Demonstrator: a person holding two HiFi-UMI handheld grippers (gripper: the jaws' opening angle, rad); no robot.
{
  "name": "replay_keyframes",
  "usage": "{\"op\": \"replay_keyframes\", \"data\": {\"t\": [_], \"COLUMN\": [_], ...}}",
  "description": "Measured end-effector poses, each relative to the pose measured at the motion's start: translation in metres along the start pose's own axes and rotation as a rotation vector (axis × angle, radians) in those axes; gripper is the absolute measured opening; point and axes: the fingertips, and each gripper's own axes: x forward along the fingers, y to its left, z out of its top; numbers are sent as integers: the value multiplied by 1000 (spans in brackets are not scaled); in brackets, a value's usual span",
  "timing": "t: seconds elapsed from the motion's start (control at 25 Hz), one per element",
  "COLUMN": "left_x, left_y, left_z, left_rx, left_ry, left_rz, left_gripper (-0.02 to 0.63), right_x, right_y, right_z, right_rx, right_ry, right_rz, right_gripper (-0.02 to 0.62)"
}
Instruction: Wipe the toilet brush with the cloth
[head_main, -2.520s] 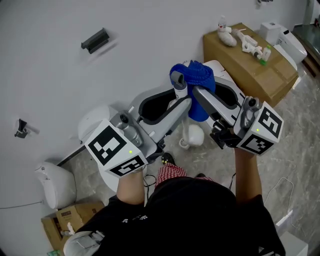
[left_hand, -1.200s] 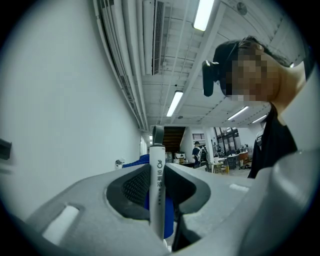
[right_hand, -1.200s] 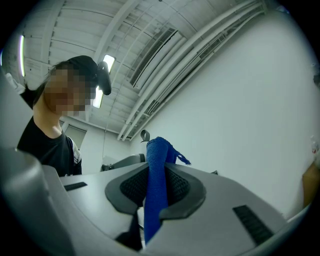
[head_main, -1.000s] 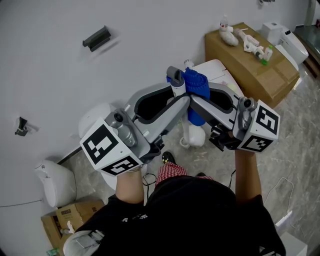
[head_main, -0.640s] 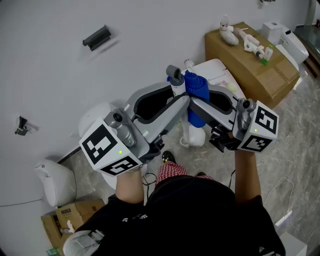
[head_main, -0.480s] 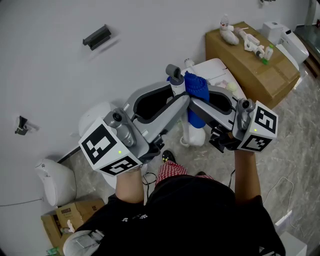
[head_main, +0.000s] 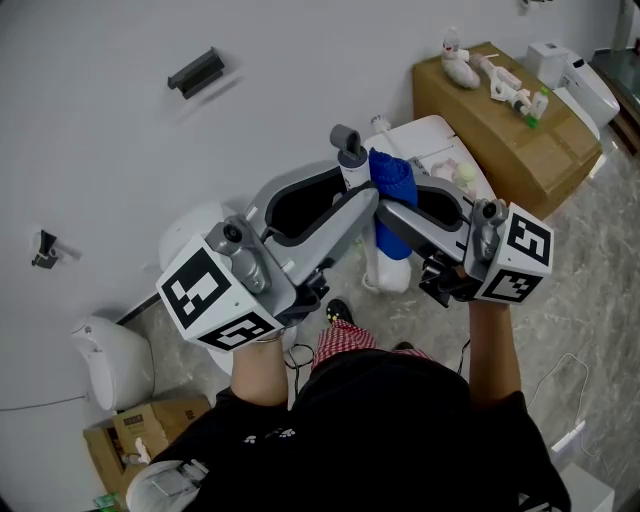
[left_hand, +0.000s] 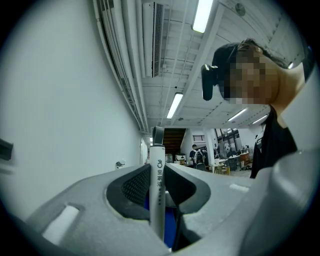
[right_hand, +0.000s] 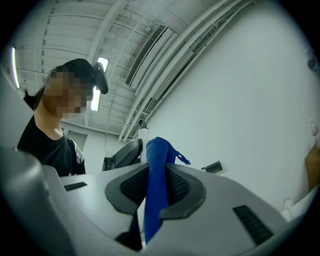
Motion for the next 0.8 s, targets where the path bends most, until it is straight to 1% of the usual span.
{"op": "replay_keyframes", "data": {"t": [0.36, 0.8], "left_x": [-1, -2], "left_y": [-2, -2], "left_z": [3, 6], "left_rx": [10, 15], "left_ry": [-12, -21], "left_rz": [-10, -6], "left_gripper": [92, 92], "right_x": [1, -1], "right_y": [2, -1], "right_z": [-2, -10], "right_rx": [36, 70], "right_ry": [-11, -6], "right_rz": [31, 30], "right_gripper": [63, 63]}}
